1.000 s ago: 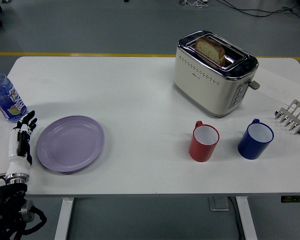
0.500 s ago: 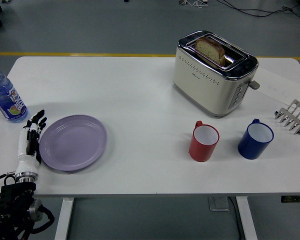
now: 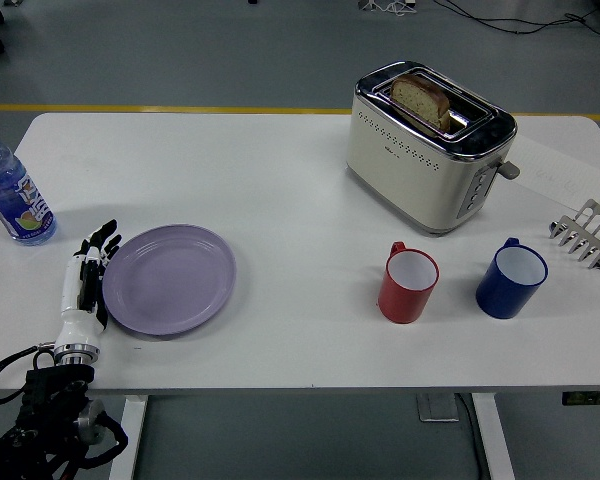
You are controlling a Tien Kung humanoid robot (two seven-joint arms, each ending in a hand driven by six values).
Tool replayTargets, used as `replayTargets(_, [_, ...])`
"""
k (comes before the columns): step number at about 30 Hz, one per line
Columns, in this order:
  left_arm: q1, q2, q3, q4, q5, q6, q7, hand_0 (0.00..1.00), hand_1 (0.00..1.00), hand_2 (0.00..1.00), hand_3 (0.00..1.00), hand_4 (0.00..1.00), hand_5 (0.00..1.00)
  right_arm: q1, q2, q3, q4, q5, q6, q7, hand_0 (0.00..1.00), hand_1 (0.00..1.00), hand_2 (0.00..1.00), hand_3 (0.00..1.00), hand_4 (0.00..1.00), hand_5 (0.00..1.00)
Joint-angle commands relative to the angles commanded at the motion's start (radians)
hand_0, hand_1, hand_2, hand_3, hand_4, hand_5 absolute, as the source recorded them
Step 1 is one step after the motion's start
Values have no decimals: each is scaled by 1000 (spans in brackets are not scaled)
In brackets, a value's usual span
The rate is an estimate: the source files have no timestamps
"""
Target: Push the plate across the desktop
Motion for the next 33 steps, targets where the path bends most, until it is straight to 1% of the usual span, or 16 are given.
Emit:
replayTargets(5, [-6, -1, 34, -17, -14, -2, 0, 870, 881, 907, 808, 421, 998, 0, 1, -1, 0, -1, 1, 0, 530, 503, 602, 550, 248, 194])
replayTargets(10, [-20, -7, 81, -8, -55, -11, 0, 872, 881, 908, 809, 422, 998, 0, 4, 6, 0, -12, 3, -2, 530, 502, 602, 550, 248, 193])
replayTargets(16, [-34, -12, 133, -12, -76, -15, 0, 870, 880, 907, 810, 419, 998, -2, 7, 11, 0, -23, 5, -5, 530, 502, 602, 550, 248, 193])
replayTargets(22, [-46, -9, 203, -27, -100, -16, 0, 870, 881, 908, 811, 422, 998, -3, 8, 10, 0, -25, 6, -5, 530, 503, 602, 550, 248, 193])
replayTargets(24, [-48, -8, 212, -29, -103, -16, 0, 870, 881, 908, 811, 422, 998, -3, 8, 9, 0, -25, 6, -5, 530, 503, 602, 550, 248, 193])
replayTargets(29, [-68, -11, 283, -26, -136, -22, 0, 869, 882, 909, 811, 424, 998, -3, 9, 11, 0, -33, 9, -7, 530, 502, 602, 550, 248, 192])
replayTargets(33, [-78, -13, 326, -25, -155, -27, 0, 869, 882, 910, 811, 423, 998, -5, 8, 9, 0, -31, 9, -8, 530, 502, 601, 550, 248, 192])
